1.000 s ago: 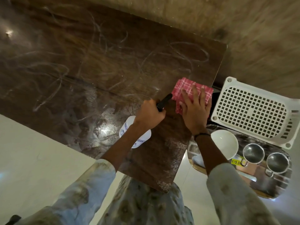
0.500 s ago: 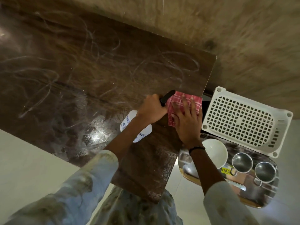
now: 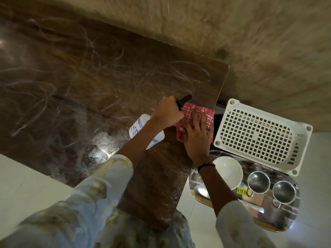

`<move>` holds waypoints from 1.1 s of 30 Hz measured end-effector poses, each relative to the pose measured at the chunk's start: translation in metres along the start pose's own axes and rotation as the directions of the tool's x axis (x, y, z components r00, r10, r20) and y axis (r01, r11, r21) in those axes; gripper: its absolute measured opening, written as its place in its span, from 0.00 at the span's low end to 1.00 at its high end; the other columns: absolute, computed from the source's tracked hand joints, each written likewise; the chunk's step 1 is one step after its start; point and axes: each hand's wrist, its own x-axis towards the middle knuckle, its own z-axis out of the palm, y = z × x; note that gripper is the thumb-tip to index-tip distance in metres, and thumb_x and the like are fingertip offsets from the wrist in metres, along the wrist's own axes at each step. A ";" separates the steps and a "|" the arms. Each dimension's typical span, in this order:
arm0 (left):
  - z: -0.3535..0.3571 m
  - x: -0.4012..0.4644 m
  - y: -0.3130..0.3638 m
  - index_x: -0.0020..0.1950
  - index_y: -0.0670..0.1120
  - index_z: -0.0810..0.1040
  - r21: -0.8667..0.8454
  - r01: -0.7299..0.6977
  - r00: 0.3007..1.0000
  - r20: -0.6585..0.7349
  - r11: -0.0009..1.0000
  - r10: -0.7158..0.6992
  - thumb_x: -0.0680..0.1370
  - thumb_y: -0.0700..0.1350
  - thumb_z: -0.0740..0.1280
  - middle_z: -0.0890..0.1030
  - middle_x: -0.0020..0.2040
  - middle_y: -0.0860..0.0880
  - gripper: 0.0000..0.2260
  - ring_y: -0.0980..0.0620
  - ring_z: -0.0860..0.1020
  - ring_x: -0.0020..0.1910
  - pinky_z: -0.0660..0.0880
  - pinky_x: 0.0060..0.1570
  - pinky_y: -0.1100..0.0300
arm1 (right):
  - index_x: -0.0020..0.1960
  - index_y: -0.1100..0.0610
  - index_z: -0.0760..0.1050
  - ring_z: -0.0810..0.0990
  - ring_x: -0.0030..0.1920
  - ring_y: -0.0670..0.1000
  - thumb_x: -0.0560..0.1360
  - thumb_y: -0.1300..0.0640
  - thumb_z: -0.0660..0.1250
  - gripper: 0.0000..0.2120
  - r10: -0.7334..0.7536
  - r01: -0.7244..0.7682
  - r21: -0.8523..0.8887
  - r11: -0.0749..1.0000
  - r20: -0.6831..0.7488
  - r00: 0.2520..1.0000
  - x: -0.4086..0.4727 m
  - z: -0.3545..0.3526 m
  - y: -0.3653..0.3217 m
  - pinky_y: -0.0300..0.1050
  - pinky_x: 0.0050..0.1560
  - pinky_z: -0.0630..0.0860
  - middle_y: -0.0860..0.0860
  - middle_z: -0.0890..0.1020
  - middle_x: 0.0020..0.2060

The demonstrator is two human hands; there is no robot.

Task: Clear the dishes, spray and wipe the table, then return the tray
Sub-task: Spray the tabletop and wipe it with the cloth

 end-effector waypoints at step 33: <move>-0.050 0.046 -0.024 0.52 0.36 0.78 -0.081 -0.004 0.998 -0.066 0.997 -0.002 0.74 0.42 0.67 0.81 0.44 0.36 0.11 0.39 0.80 0.41 0.79 0.43 0.46 | 0.75 0.46 0.60 0.47 0.77 0.61 0.81 0.46 0.53 0.22 0.083 -0.080 -0.026 0.996 0.108 0.991 0.132 -0.015 -0.009 0.71 0.70 0.48 0.53 0.53 0.77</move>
